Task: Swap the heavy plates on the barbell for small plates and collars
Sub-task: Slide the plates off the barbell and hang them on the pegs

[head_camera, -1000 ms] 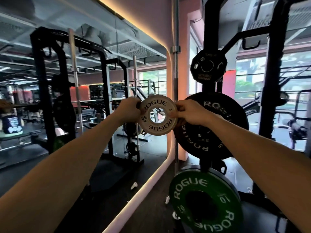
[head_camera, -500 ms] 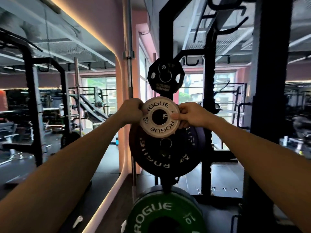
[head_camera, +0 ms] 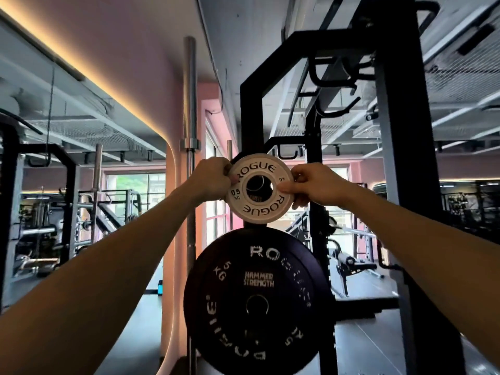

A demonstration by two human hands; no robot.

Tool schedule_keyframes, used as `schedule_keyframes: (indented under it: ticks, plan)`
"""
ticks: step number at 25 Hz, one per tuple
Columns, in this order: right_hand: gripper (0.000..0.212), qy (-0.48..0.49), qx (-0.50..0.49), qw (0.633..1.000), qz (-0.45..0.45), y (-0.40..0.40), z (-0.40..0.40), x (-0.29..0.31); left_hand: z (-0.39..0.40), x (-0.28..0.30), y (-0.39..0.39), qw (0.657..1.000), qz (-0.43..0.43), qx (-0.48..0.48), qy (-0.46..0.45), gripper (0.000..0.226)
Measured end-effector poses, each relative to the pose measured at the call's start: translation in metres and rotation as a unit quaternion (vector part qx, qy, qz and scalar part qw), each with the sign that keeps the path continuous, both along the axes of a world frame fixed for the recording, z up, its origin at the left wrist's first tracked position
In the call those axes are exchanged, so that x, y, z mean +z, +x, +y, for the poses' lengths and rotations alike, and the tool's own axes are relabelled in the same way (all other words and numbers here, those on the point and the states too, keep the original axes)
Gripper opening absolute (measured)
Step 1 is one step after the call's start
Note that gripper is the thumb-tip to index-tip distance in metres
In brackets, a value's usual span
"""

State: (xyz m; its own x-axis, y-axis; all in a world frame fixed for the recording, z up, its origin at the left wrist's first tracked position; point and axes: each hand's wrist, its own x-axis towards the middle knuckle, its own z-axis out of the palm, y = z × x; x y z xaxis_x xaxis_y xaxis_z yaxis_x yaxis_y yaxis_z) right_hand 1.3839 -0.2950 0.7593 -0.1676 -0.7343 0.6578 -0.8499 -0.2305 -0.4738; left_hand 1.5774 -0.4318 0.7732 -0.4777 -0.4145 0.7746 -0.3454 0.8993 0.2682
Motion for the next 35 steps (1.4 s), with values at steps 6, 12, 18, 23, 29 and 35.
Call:
schedule_keyframes:
  ticks: [6, 12, 18, 23, 29, 35]
  plan:
    - [0.028, -0.022, -0.006, 1.000, 0.017, -0.004, -0.006, 0.034, -0.016, 0.035, -0.013, 0.999, 0.029, -0.009, -0.015, 0.024]
    - [0.017, -0.009, -0.009, 1.000, 0.002, -0.018, -0.043, 0.041, -0.042, 0.044, -0.031, 0.999, 0.010, 0.031, -0.034, 0.024]
    - [0.027, -0.013, -0.022, 1.000, -0.018, -0.041, -0.082, 0.047, -0.086, 0.041, -0.057, 0.999, 0.025, 0.025, -0.032, 0.023]
    - [0.016, -0.027, -0.031, 0.998, -0.044, -0.058, -0.110, 0.042, -0.116, 0.037, -0.084, 0.998, 0.033, 0.040, -0.042, 0.027]
    - [0.019, -0.047, -0.055, 0.996, -0.048, -0.078, -0.141, 0.039, -0.147, 0.038, -0.109, 0.997, 0.023, 0.063, -0.037, 0.029]
    - [0.024, -0.067, -0.093, 0.993, -0.040, -0.086, -0.158, 0.035, -0.172, 0.034, -0.129, 0.998, 0.020, 0.060, -0.020, 0.029]
